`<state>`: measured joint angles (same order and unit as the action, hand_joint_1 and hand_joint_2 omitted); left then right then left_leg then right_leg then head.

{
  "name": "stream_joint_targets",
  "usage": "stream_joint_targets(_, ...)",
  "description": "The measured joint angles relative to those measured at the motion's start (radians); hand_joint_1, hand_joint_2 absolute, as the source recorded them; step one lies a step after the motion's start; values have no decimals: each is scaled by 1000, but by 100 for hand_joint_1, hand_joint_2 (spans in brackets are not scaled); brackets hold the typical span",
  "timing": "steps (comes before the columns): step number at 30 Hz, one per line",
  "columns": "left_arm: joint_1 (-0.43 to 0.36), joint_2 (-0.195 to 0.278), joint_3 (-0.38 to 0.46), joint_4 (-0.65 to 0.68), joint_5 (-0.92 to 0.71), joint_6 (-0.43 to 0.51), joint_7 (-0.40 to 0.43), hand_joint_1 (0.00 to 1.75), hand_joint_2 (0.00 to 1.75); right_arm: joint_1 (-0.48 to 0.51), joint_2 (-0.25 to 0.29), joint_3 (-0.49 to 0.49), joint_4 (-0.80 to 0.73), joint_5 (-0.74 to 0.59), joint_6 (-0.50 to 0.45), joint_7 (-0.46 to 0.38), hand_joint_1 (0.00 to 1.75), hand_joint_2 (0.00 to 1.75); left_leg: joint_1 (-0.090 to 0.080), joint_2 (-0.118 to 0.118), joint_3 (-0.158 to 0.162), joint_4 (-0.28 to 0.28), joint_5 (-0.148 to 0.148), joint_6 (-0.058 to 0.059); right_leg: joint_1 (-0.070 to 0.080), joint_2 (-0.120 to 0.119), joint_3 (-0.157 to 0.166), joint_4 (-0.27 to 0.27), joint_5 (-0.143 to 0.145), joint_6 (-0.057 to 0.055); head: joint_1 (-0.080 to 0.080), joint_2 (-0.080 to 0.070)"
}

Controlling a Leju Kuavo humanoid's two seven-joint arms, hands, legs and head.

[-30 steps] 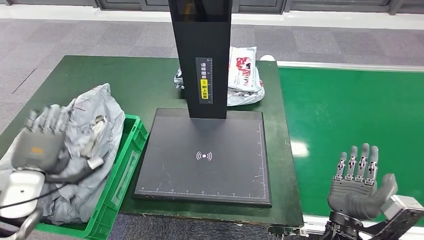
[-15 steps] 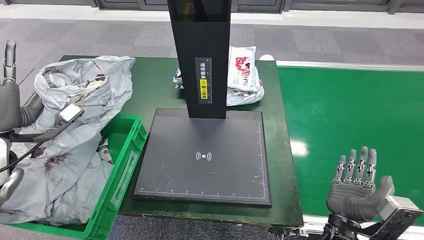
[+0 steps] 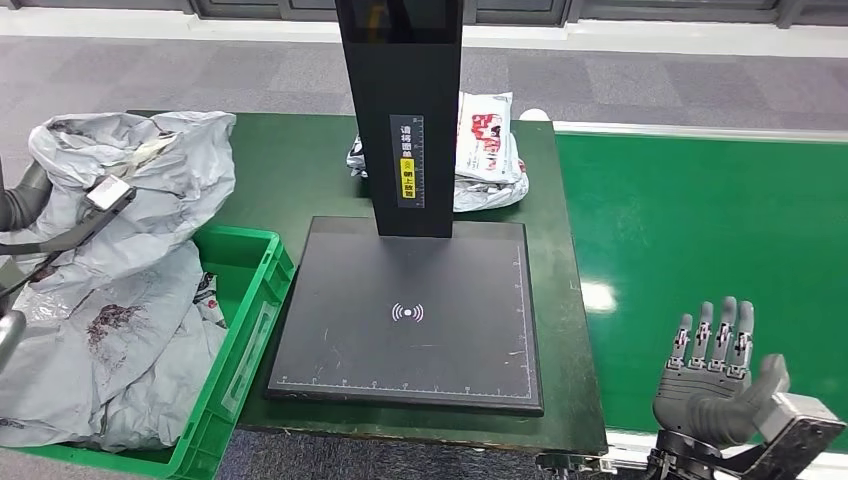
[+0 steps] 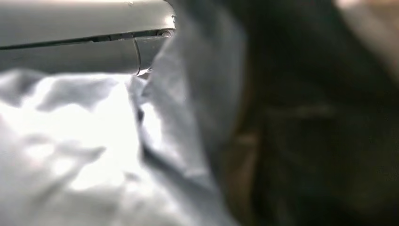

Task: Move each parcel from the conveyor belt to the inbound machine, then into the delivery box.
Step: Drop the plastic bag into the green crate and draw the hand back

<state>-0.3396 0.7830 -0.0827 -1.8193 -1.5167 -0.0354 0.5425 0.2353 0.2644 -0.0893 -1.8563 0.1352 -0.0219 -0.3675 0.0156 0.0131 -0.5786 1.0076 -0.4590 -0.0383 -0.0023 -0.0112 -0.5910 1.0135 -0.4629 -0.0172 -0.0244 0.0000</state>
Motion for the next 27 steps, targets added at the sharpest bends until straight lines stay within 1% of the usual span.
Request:
stream_joint_targets(1,0,5,6,7,0,-73,-51,0,0,0,0,0,0,-4,0,0,0,0,0,0,0,0,0,0,0,0,0,0,0,0,0,0)
stream_joint_targets(3,10,22,15,24,0,-223,-201,0,87,0,0,0,0,-16,2,0,0,0,0,1,0,0,0,0,0,0,0,0,0,0,0,0)
stream_joint_targets(5,56,43,42,31,5,-328,-399,0,175,-2,0,-1,1,-30,11,-2,0,0,0,3,0,0,0,-1,0,3,0,0,0,0,0,0)
stream_joint_targets(6,101,56,70,21,20,-368,-513,0,175,-5,-1,-1,3,-35,18,-4,0,0,0,5,0,-1,-1,-1,0,5,0,1,0,-1,0,0)
stream_joint_targets(7,163,74,111,1,52,-410,-634,0,175,-10,-1,-2,7,-41,24,-5,0,0,1,9,1,-1,-2,-2,1,9,0,1,0,-1,0,0)
stream_joint_targets(9,322,125,240,-72,184,-502,-862,0,175,-21,-6,-4,23,-50,33,-6,0,0,1,16,2,0,-4,-4,1,15,-2,2,0,-2,0,0)
stream_joint_targets(10,396,154,320,-116,275,-558,-953,0,175,-26,-9,-6,31,-57,35,-6,0,0,2,17,2,0,-5,-3,2,16,-3,2,0,-2,0,0)
stream_joint_targets(11,459,187,401,-160,379,-623,-1024,0,175,-31,-13,-8,37,-65,36,-4,0,0,3,15,1,0,-5,-3,3,15,-4,1,0,-2,0,0)
stream_joint_targets(12,505,224,478,-198,500,-690,-1070,0,175,-36,-18,-9,42,-74,36,0,0,0,3,12,0,1,-5,-3,3,12,-4,1,-1,-2,0,0)
stream_joint_targets(13,535,269,542,-231,636,-744,-1092,0,175,-43,-24,-10,46,-85,34,5,0,0,4,7,-2,1,-5,-2,4,8,-4,1,-2,-1,0,0)
stream_joint_targets(14,554,323,596,-258,791,-782,-1089,0,175,-49,-31,-10,49,-94,33,9,0,0,4,3,-3,2,-5,-2,4,3,-3,1,-4,-1,0,0)
stream_joint_targets(15,565,380,640,-280,950,-800,-1069,0,175,-55,-37,-10,52,-101,30,13,0,0,4,-2,-3,2,-5,-2,4,-1,-2,0,-5,-1,0,0)
stream_joint_targets(17,575,500,697,-305,1240,-803,-1001,0,175,-63,-46,-10,56,-110,23,19,0,0,4,-8,-3,2,-4,-1,4,-8,1,0,-6,0,0,0)
stream_joint_targets(19,588,608,728,-313,1429,-803,-944,0,175,-66,-51,-10,58,-115,16,22,0,0,4,-9,-2,2,-4,-1,4,-9,3,0,-6,-1,0,0)
stream_joint_targets(21,609,707,745,-309,1550,-799,-903,0,175,-66,-54,-10,60,-119,12,24,0,0,4,-10,-1,2,-3,-2,4,-9,4,0,-5,-1,0,0)
stream_joint_targets(24,670,875,776,-273,1688,-776,-862,0,175,-64,-57,-10,62,-120,5,24,0,0,5,-10,-1,2,-2,-2,4,-9,4,0,-4,-2,0,0)
stream_joint_targets(25,691,922,791,-257,1712,-769,-856,0,175,-64,-57,-10,62,-120,3,24,0,0,5,-10,-1,2,-1,-2,4,-9,5,0,-4,-2,0,0)
stream_joint_targets(27,724,990,822,-229,1731,-765,-849,0,175,-62,-58,-10,63,-120,1,25,0,0,4,-10,-1,2,-1,-2,4,-9,5,0,-3,-2,0,0)
